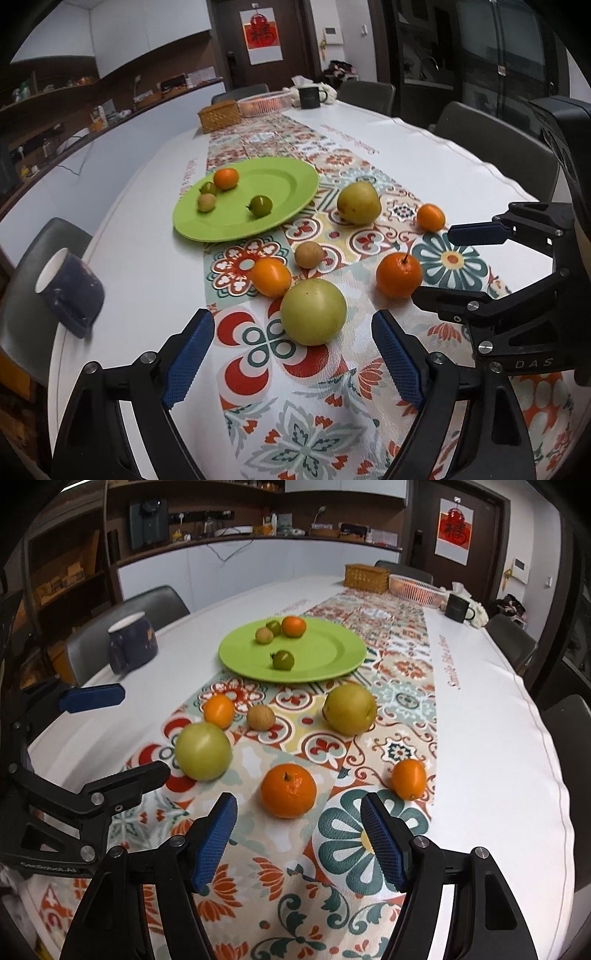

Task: Organize fruits
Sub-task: 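Move both tools back toward the remaining fruits, then grasp the pale green pomelo with the left tool while the right tool grasps an orange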

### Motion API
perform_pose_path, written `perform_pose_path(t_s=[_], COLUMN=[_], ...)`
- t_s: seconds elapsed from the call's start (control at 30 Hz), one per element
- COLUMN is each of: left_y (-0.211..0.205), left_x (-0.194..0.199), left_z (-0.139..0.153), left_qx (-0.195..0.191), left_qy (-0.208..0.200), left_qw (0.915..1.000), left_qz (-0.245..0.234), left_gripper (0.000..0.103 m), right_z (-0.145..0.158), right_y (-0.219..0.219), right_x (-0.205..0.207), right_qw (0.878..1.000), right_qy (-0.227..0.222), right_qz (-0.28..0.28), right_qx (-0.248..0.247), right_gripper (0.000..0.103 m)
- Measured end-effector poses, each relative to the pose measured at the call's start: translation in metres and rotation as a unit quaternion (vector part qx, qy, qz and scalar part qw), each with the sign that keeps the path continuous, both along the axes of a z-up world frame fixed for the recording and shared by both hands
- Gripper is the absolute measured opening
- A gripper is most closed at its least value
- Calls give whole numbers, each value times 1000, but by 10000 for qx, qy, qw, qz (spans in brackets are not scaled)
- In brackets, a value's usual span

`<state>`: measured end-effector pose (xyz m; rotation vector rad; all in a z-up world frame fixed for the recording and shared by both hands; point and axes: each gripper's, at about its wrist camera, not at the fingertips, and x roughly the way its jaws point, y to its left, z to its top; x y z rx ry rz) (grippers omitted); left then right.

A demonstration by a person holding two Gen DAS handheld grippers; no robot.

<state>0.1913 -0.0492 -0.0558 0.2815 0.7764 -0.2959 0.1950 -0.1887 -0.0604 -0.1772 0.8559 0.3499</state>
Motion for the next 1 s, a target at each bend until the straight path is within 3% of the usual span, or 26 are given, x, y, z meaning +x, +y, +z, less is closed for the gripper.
perform_pose_path(t_s=[0.4,0.6,0.83,1.0], left_y=[-5,-4,-6,-6], left_x=[29,35,38,36], left_z=[-24,-28,-31,-29], left_qx=[-121,-247,-459,-533], left_qy=[426,558,696,779], left_qw=[9990,9981,9965,9954], left_qz=[-16,-21,-14,133], left_gripper=[87,78,50,49], right_z=[-26,-29,-33,-32], right_y=[-4,0,-1,-3], right_x=[25,34,37,34], right_qw=[9990,9982,9964,9964], right_qy=[394,482,629,612], right_qz=[9,83,70,-2], right_qx=[216,350,570,587], right_gripper=[59,53,43,43])
